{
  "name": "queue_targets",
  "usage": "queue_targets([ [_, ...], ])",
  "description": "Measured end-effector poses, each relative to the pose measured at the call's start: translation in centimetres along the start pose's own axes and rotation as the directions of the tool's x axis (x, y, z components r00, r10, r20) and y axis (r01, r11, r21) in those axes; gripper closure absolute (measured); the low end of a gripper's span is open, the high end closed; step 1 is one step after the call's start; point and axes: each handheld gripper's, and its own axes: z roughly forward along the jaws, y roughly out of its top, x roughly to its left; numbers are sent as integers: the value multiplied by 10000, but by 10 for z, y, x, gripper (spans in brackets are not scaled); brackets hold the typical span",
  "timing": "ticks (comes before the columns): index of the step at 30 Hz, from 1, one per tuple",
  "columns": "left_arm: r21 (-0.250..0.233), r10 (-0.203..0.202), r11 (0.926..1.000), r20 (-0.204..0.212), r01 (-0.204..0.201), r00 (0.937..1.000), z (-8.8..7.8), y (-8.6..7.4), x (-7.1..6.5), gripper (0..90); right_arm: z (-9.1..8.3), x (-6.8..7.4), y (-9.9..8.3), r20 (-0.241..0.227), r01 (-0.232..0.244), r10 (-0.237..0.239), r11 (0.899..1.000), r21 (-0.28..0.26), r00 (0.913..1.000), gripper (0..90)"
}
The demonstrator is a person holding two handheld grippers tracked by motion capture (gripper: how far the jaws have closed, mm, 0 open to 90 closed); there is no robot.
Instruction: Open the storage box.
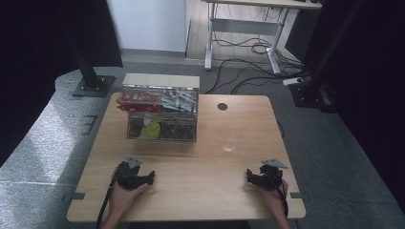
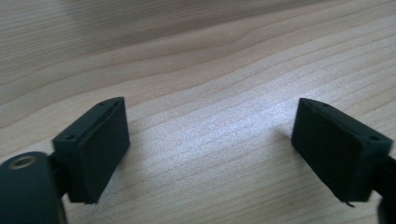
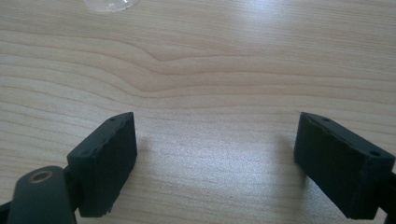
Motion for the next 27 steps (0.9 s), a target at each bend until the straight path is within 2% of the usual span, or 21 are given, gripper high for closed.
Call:
queue_targets([
  [6,-116,113,9999,-96,-114,9999,-6,-2,-2,212,-2,-1,-2,-11,39,-39,10000,-11,10000,135],
  [13,-495,-37,9988,278,51,9996,-19,-2,0,323,-2,-1,-2,3,28,-28,10000,-11,10000,136],
  [16,-697,-77,9975,486,111,9988,-24,0,4,407,-2,-1,-2,6,35,-35,10000,-20,10000,137],
  [19,-835,-89,9964,460,128,9989,-27,0,5,494,-2,-1,-2,-1,32,-32,10000,-12,10000,138],
  [27,-1356,-326,9898,829,437,9960,-41,1,12,716,-2,0,-2,-8,29,-29,10000,-20,10000,143],
])
